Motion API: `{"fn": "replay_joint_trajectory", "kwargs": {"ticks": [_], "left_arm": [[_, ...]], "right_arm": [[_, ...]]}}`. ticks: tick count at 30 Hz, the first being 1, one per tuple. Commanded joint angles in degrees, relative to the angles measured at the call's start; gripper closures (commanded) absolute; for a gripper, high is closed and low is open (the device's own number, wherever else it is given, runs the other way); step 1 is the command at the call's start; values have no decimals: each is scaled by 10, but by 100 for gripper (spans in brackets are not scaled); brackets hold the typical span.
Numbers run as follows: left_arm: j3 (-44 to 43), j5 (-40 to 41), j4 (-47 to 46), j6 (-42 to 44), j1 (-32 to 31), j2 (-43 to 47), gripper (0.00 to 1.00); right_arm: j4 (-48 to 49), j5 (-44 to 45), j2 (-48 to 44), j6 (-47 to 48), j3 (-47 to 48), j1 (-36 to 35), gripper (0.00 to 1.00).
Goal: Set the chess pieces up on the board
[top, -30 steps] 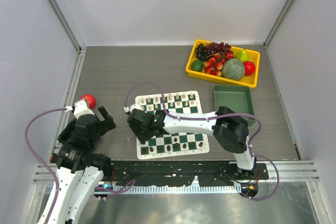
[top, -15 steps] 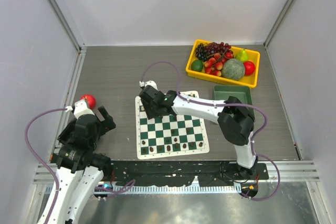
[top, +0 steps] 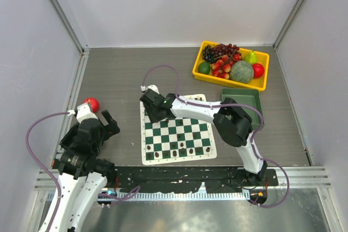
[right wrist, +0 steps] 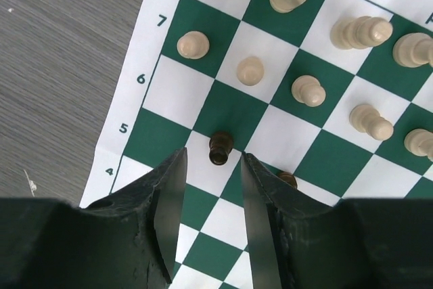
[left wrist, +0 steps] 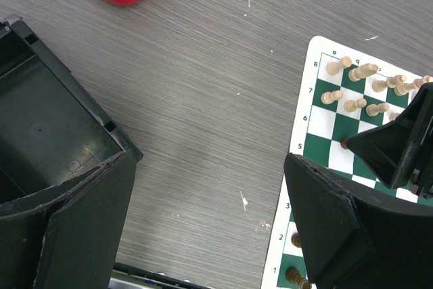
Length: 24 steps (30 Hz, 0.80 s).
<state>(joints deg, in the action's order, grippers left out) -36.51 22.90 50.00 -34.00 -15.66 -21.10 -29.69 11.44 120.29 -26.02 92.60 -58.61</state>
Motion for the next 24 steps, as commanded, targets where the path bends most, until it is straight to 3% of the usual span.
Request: {"fn": "replay_joint_trajectory", "kwargs": {"ticks": [1,13,24], "left_arm": [[1,0,-14,2,3,2,1],[1,1,-13,2,3,1,1],[1,3,-14,2,3,0,1]], "right_arm": [[1,8,5,7,29,8,58],[1,-17,21,10,33,10,67],[8,-20,-15,11,12,6,86]]}}
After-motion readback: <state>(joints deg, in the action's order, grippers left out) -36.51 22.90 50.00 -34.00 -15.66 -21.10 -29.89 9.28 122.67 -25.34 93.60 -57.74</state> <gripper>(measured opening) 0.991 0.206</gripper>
